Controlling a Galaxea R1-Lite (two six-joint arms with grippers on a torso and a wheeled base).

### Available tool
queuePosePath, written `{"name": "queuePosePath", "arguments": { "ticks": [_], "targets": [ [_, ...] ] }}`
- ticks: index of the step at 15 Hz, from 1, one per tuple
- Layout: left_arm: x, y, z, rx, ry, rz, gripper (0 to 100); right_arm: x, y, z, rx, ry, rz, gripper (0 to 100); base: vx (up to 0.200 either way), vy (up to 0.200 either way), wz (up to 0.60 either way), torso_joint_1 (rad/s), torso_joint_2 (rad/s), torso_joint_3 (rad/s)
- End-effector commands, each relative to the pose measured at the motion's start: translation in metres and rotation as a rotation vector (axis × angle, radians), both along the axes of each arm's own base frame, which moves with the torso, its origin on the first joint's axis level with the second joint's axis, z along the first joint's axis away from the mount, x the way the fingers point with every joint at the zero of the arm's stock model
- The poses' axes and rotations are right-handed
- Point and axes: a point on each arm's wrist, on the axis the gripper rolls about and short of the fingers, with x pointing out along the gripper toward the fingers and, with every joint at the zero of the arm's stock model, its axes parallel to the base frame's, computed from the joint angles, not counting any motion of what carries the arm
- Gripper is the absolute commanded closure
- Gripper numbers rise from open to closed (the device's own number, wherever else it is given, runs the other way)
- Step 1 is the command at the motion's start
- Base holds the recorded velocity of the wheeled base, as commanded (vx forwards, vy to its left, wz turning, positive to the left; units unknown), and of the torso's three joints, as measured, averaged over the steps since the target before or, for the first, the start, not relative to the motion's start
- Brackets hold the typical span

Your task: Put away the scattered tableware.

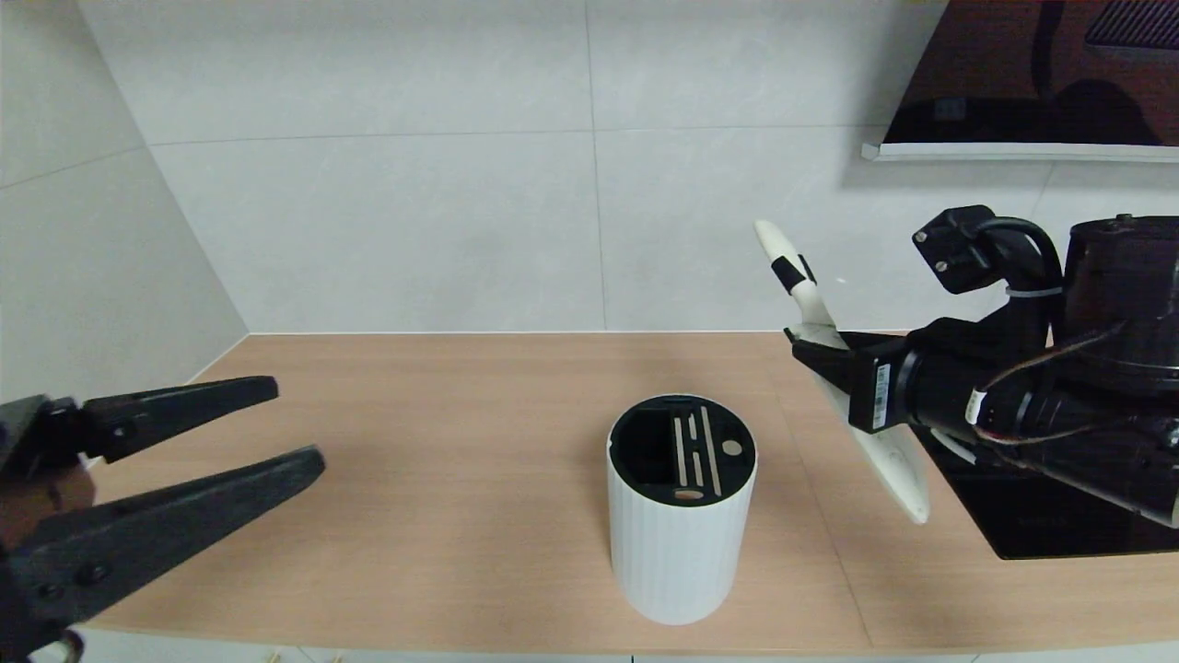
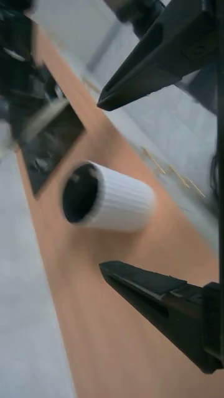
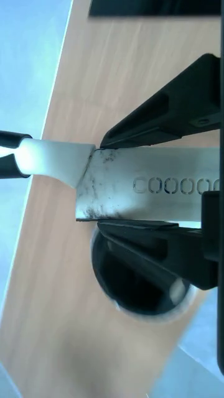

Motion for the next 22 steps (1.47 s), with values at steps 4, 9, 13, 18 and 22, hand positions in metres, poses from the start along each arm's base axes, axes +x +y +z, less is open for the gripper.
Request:
{"name": "queuePosePath", "arguments": {
  "ticks": [4,9,13,18,22],
  "targets": [
    [0.039,-0.041,-0.017,-0.108,0.221,-0.135,0,-0.027,0.026,0.005,0.090,0.024,0.130,100,0.000,0.000,0.00,0.000,0.00,0.000],
    [0.061,-0.071,-0.026,-0.370,0.332,-0.206,0,-0.036,0.057,0.002,0.160,0.085,0.217,100,0.000,0.000,0.00,0.000,0.00,0.000],
    [0.085,-0.094,-0.044,-0.424,0.334,-0.113,0,-0.044,0.086,-0.015,0.185,0.091,0.291,100,0.000,0.000,0.00,0.000,0.00,0.000],
    [0.090,-0.112,-0.053,-0.450,0.302,-0.117,0,-0.049,0.098,-0.026,0.183,0.079,0.303,100,0.000,0.000,0.00,0.000,0.00,0.000],
    [0.109,-0.129,-0.059,-0.455,0.289,-0.006,0,-0.053,0.101,-0.028,0.178,0.084,0.318,100,0.000,0.000,0.00,0.000,0.00,0.000]
  ]
}}
